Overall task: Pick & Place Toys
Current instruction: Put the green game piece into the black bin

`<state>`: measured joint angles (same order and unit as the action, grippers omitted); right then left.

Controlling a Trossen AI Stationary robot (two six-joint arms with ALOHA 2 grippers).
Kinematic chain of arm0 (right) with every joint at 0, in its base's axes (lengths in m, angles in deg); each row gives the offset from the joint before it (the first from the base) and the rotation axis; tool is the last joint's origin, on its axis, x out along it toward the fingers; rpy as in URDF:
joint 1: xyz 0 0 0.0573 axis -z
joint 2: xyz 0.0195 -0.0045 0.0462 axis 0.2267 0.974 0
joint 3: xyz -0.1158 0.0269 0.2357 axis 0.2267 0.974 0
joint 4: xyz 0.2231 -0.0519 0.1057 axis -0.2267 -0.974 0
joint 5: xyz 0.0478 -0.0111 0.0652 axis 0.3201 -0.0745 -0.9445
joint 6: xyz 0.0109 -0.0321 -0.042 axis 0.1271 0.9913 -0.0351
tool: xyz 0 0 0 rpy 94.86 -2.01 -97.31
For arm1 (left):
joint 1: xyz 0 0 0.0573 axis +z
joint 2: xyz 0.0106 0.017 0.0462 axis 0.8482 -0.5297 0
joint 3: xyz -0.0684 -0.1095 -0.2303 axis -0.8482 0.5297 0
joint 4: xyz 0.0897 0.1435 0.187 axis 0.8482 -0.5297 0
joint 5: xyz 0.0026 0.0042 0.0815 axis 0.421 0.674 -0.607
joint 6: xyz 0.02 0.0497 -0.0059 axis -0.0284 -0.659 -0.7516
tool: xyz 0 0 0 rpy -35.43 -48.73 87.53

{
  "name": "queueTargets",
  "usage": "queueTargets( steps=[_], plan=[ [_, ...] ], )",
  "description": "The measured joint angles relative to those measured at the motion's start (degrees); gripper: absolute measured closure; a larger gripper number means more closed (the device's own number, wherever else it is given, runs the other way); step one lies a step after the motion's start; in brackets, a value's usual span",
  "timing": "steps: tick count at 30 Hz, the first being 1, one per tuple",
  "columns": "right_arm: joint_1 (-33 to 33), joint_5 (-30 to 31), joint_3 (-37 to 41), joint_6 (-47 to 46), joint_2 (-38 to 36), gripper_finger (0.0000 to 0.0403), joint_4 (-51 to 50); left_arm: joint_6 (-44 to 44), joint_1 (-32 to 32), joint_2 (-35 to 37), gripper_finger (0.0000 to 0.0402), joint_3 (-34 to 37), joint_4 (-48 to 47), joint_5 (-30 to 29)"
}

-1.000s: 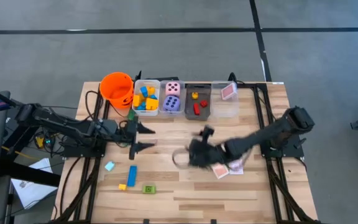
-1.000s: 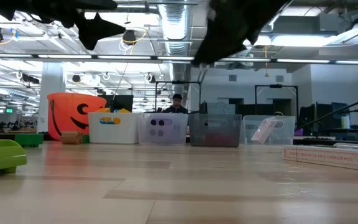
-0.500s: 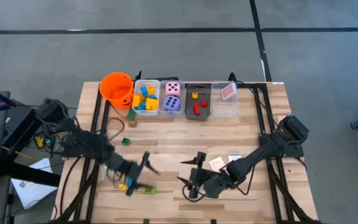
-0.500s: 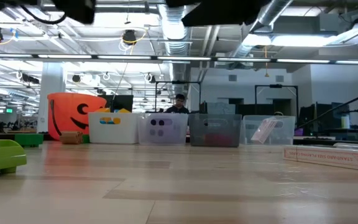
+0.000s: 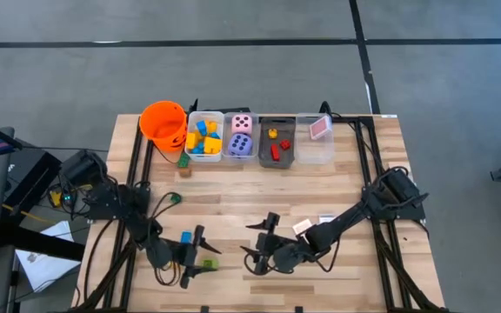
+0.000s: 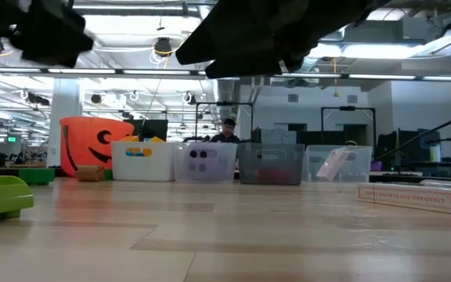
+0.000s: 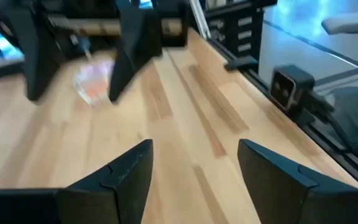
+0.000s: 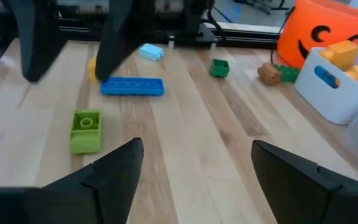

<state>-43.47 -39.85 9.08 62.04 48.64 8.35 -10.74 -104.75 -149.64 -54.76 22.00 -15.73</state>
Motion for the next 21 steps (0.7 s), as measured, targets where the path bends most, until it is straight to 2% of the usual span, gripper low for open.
queueTargets(
  steps=[13,17,21],
  plan=[
    [1.29,-0.73,-0.01,6.38,0.00,0.0107,2.87,21.86,-3.51,-4.86,0.0176,0.02,-10.17,0.00],
    [2.57,-0.90,-0.02,6.69,0.00,0.0107,2.85,24.24,-3.70,-6.02,0.0176,0.02,-11.95,0.00],
    [3.60,-4.25,-0.02,5.93,-0.01,0.0107,2.83,24.34,-3.70,-7.06,0.0179,0.02,-12.94,0.46]
  ],
)
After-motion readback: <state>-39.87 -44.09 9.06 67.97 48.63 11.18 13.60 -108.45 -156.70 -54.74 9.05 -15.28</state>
